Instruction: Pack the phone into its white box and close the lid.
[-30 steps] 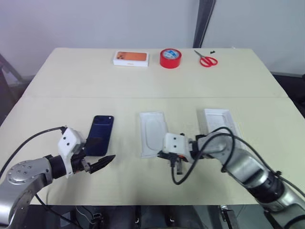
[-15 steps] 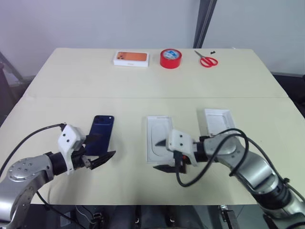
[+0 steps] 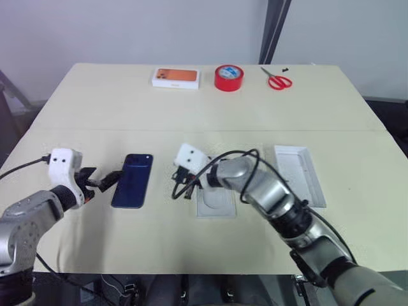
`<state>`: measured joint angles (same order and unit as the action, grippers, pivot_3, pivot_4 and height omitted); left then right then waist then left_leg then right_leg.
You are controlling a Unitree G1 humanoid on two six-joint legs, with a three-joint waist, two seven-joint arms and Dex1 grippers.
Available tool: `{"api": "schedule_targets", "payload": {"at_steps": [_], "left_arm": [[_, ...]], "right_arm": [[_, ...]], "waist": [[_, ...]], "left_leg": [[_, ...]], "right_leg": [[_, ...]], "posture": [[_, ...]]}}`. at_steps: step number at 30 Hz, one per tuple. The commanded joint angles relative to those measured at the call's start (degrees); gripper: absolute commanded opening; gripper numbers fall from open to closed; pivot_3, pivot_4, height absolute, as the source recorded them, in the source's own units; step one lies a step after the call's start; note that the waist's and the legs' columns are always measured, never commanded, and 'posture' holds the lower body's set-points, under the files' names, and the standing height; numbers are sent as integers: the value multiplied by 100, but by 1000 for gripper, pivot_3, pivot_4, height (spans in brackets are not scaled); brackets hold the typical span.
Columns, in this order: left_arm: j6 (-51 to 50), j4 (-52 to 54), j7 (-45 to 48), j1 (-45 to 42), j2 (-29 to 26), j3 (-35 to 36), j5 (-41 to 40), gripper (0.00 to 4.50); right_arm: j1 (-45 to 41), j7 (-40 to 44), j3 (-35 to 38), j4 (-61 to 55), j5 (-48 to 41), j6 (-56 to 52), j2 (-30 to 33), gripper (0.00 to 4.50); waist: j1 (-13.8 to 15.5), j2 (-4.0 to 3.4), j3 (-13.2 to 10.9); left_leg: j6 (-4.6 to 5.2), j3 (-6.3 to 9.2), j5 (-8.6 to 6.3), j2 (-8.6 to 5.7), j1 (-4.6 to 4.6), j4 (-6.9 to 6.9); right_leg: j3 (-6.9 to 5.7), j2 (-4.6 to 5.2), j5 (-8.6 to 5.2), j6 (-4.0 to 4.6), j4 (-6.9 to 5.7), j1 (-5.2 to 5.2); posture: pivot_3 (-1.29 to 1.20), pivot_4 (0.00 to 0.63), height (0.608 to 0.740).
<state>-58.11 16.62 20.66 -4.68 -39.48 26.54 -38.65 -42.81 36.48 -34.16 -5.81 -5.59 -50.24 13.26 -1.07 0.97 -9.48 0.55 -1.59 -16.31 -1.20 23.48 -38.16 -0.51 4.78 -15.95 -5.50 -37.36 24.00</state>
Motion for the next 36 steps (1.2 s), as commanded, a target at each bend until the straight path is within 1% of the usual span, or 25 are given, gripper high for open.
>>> {"api": "schedule_targets", "payload": {"at_steps": [1,3,5,10,13,14,20,22,25,31,36], "left_arm": [[-865,-143,-398,-449,88,305,-324,4500],[-1421,-226,-506,-733,139,244,-447,4500],[-1878,-299,-520,-979,219,184,-590,4500],[-2744,-530,-615,-1433,649,122,-710,4500],[-3127,-440,-608,-1502,948,47,-718,4500],[-3271,-386,-634,-1531,1123,85,-721,4500],[-3439,-188,-959,-1474,1845,309,-1024,4500],[-3439,-316,-1138,-1567,2086,638,-1212,4500],[-3439,-439,-1406,-1672,2282,984,-1599,4500],[-3439,-553,-1946,-1619,2264,1133,-2452,4500],[-3439,-480,-2257,-1341,2017,943,-3081,4500]], "right_arm": [[-250,-127,-288,356,377,336,-262,51],[-304,-182,-422,581,544,488,-432,51],[-339,-212,-502,771,677,604,-588,51],[-374,-220,-547,1129,900,838,-889,51],[-406,-178,-529,1228,1001,967,-973,51],[-419,-160,-508,1243,1024,987,-990,51],[-424,-49,-495,1224,1204,1171,-904,51],[-395,-8,-478,1192,1245,1199,-877,51],[-360,46,-446,1161,1280,1201,-869,51],[-305,90,-429,1173,1328,1219,-858,51],[-305,132,-396,1217,1373,1239,-866,51]], "waist": [[4,7,4],[-4,11,5],[-12,11,5],[-14,11,6],[-6,11,8],[-2,10,8],[48,10,19],[48,9,21],[46,11,22],[35,13,22],[1,13,22]], "left_leg": [[-2,0,1,0,0,-3],[-28,0,16,0,0,-4],[-33,0,18,-1,0,-4],[-42,0,23,-1,0,-4],[-43,0,24,-2,-3,-4],[-44,0,24,-3,-3,-4],[-44,3,24,-14,-8,-4],[-43,4,24,-18,-9,-4],[-44,4,24,-19,-10,-4],[-43,5,24,-20,-10,-5],[-44,5,24,-19,-10,-5]], "right_leg": [[-1,-1,0,0,-2,1],[0,-2,0,0,-6,0],[0,-4,0,-1,-11,3],[0,-6,0,-1,-27,11],[0,-6,0,-1,-37,12],[0,-4,0,-1,-39,12],[0,8,0,-1,-44,7],[0,11,0,-1,-44,5],[-1,13,0,-1,-45,6],[-1,13,0,-1,-46,7],[-1,13,0,-1,-52,11]], "posture": [[0,150,725],[0,150,725],[0,150,725],[0,150,725],[0,150,725],[0,150,725],[0,150,725],[0,150,725],[0,150,725],[0,150,725],[0,150,725]]}}
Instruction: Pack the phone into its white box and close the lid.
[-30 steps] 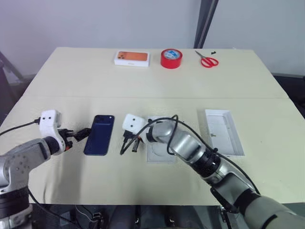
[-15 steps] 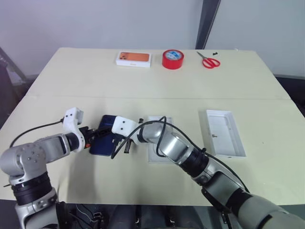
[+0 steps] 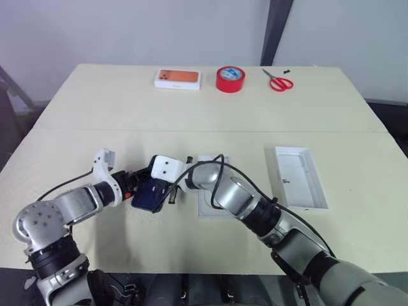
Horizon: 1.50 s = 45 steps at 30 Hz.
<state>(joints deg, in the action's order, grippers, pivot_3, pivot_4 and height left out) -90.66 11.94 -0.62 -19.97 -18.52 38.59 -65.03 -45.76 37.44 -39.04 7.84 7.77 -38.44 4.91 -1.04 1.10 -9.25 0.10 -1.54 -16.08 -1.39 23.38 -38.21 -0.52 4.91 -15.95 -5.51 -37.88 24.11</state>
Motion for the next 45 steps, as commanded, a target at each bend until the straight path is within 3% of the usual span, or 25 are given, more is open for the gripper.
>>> {"api": "schedule_targets", "payload": {"at_steps": [1,7,12,18,28,36,45], "left_arm": [[-184,-21,-181,253,-146,-252,-538,4500],[-183,-101,-457,336,-362,-42,-739,4500],[-133,-34,-457,383,-586,-31,-758,4500],[-95,-2,-323,464,-839,-196,-725,4500],[24,42,-229,549,-897,-466,-678,4500],[63,154,-261,666,-830,-529,-820,4500],[333,157,-599,749,-588,-524,-1678,4500]], "right_arm": [[-6,53,103,-152,44,61,-12,51],[0,244,118,-429,129,89,329,51],[-47,744,40,-1245,233,-168,1032,51],[-150,1303,-497,-1700,717,-3,1676,51],[-420,1628,-1021,-878,1230,652,1268,51],[-467,1556,-873,-213,1353,980,649,51],[-369,1467,-602,85,1424,1005,402,51]], "waist": [[-9,0,0],[-10,0,0],[-23,1,-1],[-114,1,-1],[-126,2,0],[-144,2,1],[-139,0,3]], "left_leg": [[0,0,0,0,0,0],[0,0,0,0,0,0],[-1,0,1,1,1,1],[-12,-2,7,11,1,6],[-17,-2,9,13,0,7],[-19,-1,10,15,-3,8],[-19,-1,10,16,-7,9]], "right_leg": [[0,0,0,0,-1,0],[0,0,0,1,-1,1],[0,-1,-1,1,0,5],[2,-11,-1,1,0,11],[2,-10,-1,2,1,9],[2,-12,-1,2,0,8],[3,-11,-1,2,0,3]], "posture": [[0,150,725],[0,150,725],[0,150,725],[0,150,725],[0,150,725],[0,150,725],[0,150,725]]}}
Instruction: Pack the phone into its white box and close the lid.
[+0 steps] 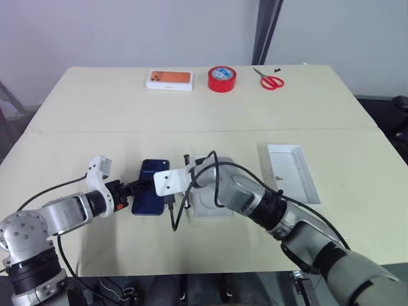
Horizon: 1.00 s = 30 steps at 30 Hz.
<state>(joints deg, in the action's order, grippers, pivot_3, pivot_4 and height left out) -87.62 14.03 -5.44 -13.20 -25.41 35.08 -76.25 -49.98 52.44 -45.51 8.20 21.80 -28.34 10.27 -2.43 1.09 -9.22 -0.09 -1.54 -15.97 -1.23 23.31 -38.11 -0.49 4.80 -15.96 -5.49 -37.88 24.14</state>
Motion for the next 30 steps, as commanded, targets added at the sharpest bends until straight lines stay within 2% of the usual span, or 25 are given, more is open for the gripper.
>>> {"api": "schedule_targets", "payload": {"at_steps": [1,5,12,15,21,28,30], "left_arm": [[85,-65,-201,89,84,-210,-673,4500],[498,-206,-654,166,11,-366,-1303,4500],[1266,-445,-1220,364,-538,-682,-2177,4500],[1622,-508,-1371,469,-763,-779,-2512,3690],[2069,-397,-1477,710,-1135,-1160,-2904,761],[2537,-327,-1528,913,-1342,-1511,-3292,761],[2695,-295,-1552,947,-1314,-1570,-3410,253]], "right_arm": [[59,-33,62,56,25,-4,-136,51],[82,-44,109,63,38,-10,-152,51],[129,-59,157,18,76,0,-139,51],[172,-45,211,-124,87,-36,-66,0],[191,-4,427,-455,52,-225,80,0],[147,156,790,-1012,-134,-620,206,0],[139,218,949,-1220,-238,-764,239,0]], "waist": [[1,0,0],[8,1,0],[-5,2,-2],[-3,2,-2],[17,3,-5],[7,2,-7],[6,3,-8]], "left_leg": [[0,0,0,0,0,0],[0,0,0,0,1,0],[0,0,0,0,3,0],[0,0,0,1,4,0],[1,1,0,0,9,0],[1,1,0,0,13,5],[1,1,0,0,13,5]], "right_leg": [[0,1,0,0,0,0],[0,2,0,0,1,0],[0,2,0,0,1,4],[0,1,-1,1,1,7],[0,5,-1,2,7,7],[0,5,-1,2,16,11],[0,5,-1,2,17,11]], "posture": [[0,150,725],[0,150,725],[0,150,725],[0,150,725],[0,150,725],[0,150,725],[0,150,725]]}}
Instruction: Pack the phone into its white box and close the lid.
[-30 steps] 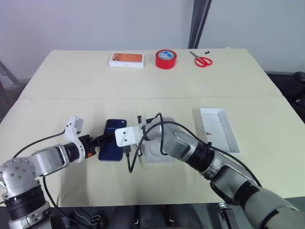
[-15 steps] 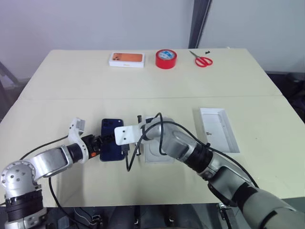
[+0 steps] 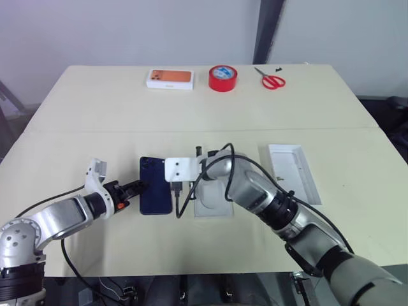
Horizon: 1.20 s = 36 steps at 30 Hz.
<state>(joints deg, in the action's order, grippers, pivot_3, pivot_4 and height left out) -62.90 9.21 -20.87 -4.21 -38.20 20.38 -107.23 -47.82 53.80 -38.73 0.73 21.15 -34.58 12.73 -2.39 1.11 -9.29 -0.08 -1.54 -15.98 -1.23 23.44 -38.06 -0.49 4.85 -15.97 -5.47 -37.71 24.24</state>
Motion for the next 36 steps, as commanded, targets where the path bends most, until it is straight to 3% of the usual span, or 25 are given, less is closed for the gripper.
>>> {"api": "schedule_targets", "payload": {"at_steps": [1,9,16,20,29,33,36], "left_arm": [[336,207,-43,68,-16,-108,-390,33],[990,665,42,63,428,60,-577,33],[1349,1218,-309,-404,1201,-637,-577,33],[1434,1145,-717,-661,1615,-1344,-577,33],[1231,681,-764,-1086,1449,-2281,-333,33],[1196,648,-719,-1155,1404,-2401,-301,1751],[1197,672,-677,-1160,1382,-2440,-283,3282]], "right_arm": [[-78,124,385,-612,-252,-234,22,0],[432,634,1653,-2001,-1431,-667,745,0],[1337,949,2924,-2420,-2583,-856,1730,0],[1817,758,3152,-2240,-2667,-629,2246,0],[1928,257,3181,-2191,-2852,-661,2354,0],[1895,128,3118,-2143,-2899,-618,2367,0],[1882,58,3078,-2110,-2917,-581,2383,0]], "waist": [[2,1,0],[62,2,-3],[184,1,-5],[158,1,-6],[178,-1,-8],[182,-1,-8],[184,-1,-8]], "left_leg": [[0,0,0,0,0,0],[7,0,-4,0,4,0],[27,-1,-15,-1,5,0],[34,-2,-18,-4,1,-4],[27,-5,-13,6,-9,-7],[29,-5,-13,5,-7,-14],[29,-4,-13,5,-8,-16]], "right_leg": [[0,0,0,0,0,-1],[-1,2,0,0,16,-10],[-2,4,0,0,44,-25],[-5,8,1,-1,64,-45],[-2,-11,0,-1,52,-48],[-2,-10,1,-1,63,-55],[-2,-9,1,-1,64,-58]], "posture": [[0,150,725],[0,150,725],[0,150,725],[0,150,725],[0,150,725],[0,150,725],[0,150,725]]}}
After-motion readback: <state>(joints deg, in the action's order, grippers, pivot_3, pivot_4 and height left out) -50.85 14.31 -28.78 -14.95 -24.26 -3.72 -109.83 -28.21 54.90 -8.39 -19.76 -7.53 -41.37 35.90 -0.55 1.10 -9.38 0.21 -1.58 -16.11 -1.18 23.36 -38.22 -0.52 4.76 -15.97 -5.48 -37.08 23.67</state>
